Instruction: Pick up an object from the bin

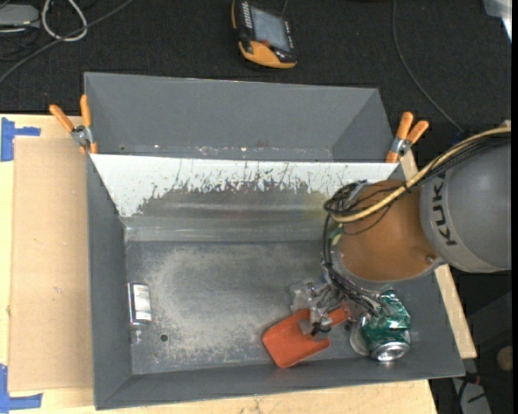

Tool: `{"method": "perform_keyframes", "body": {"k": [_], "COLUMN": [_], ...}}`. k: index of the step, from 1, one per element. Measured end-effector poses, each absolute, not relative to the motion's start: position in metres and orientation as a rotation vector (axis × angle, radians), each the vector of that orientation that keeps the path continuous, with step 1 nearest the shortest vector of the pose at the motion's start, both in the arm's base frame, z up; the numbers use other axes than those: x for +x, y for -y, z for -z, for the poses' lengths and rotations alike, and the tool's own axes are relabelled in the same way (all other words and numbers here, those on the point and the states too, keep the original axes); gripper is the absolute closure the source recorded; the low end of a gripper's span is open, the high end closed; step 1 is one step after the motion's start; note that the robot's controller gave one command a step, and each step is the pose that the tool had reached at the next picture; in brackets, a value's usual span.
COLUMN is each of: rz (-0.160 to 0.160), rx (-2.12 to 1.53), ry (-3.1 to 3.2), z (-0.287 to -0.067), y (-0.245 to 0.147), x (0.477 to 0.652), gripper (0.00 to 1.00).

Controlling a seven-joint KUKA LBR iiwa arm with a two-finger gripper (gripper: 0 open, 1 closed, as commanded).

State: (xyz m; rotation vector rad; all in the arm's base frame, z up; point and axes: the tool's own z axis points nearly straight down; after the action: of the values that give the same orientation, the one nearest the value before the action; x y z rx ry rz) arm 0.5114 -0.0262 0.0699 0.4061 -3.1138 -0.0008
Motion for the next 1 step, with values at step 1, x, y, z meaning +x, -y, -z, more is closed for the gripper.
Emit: {"method": "perform_keyframes", "body": {"k": [1], "rz": [0.001], "rx": [0.405], "ry": [3.114], "z": [-0.0699], "y": [0.0263], "x": [0.5114], "gripper": [1.0]}}
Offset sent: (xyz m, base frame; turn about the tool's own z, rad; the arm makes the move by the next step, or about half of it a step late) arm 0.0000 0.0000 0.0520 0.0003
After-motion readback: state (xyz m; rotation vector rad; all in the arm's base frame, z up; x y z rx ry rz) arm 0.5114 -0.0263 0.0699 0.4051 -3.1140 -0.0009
